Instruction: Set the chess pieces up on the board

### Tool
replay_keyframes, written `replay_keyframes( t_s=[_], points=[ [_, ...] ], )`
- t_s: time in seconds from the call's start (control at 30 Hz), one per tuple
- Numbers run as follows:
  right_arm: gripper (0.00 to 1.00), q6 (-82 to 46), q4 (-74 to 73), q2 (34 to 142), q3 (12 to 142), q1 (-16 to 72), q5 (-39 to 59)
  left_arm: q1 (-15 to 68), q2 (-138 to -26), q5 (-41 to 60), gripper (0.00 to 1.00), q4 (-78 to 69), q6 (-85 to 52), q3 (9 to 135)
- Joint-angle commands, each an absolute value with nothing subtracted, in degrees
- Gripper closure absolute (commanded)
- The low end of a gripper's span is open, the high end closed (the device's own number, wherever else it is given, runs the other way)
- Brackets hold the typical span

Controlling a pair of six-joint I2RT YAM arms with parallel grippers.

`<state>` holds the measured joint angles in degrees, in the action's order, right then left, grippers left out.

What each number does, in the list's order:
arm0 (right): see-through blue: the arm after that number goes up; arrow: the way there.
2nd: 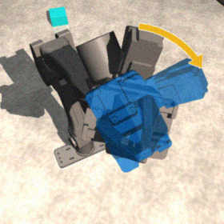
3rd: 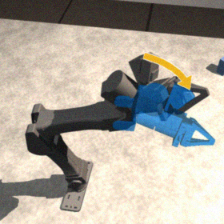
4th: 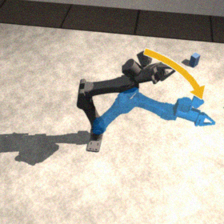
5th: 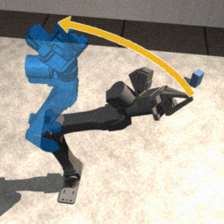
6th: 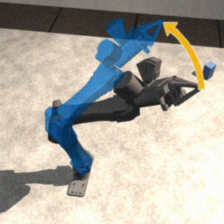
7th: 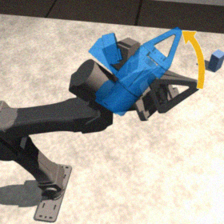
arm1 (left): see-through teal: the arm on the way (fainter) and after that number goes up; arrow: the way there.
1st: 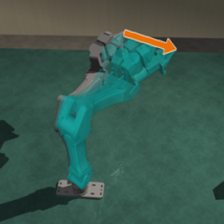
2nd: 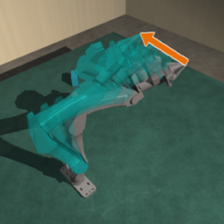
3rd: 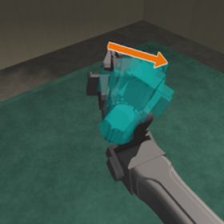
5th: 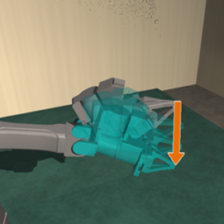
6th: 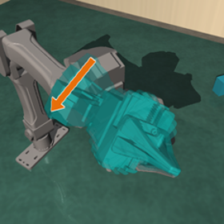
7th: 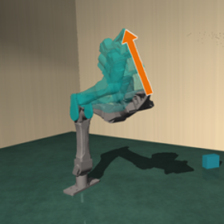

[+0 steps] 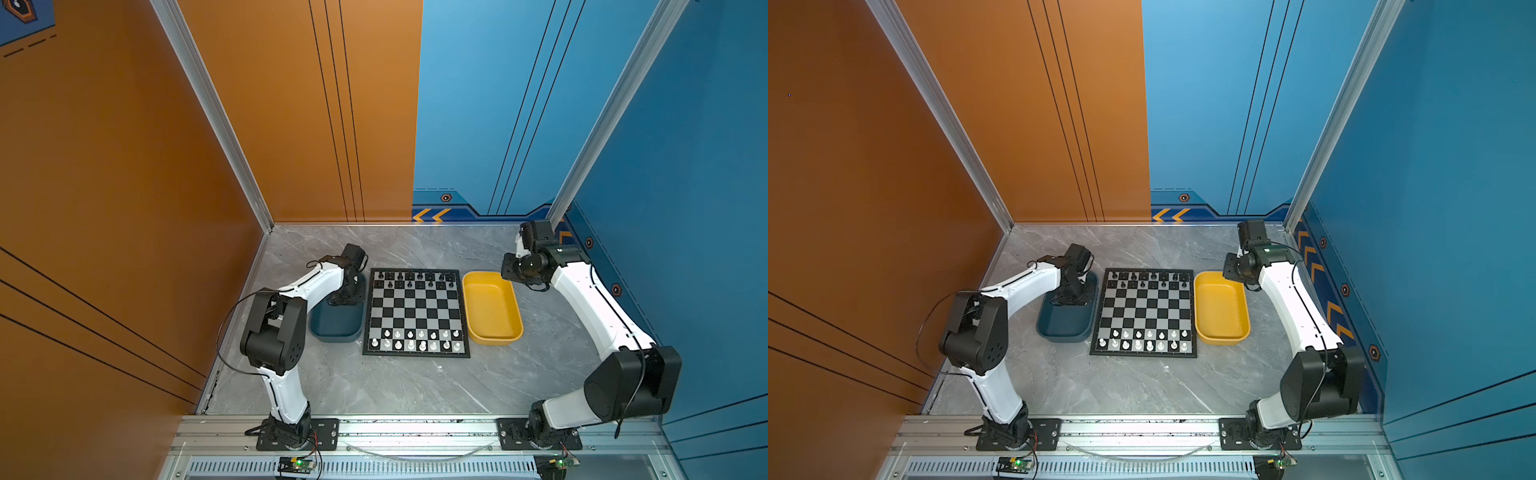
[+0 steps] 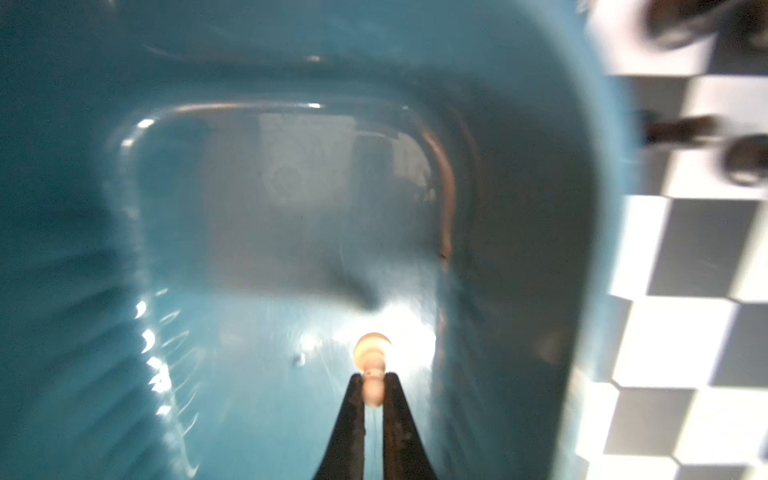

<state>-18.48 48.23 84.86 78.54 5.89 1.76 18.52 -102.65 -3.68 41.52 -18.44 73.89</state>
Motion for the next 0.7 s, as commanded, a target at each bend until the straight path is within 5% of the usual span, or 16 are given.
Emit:
replay_keyframes(
  t_s=[0.0, 0.67],
  points=[
    [0.63, -19.8, 46.9, 83.3, 76.9, 6.2, 2.9, 20.7, -97.8, -4.6, 1.0, 45.5, -17.5, 75.8],
    [0.64, -21.3, 44.2, 80.9, 71.9, 8.4, 3.5, 34.3, -93.5, -3.2, 1.0, 52.7, -16.2, 75.4]
  ],
)
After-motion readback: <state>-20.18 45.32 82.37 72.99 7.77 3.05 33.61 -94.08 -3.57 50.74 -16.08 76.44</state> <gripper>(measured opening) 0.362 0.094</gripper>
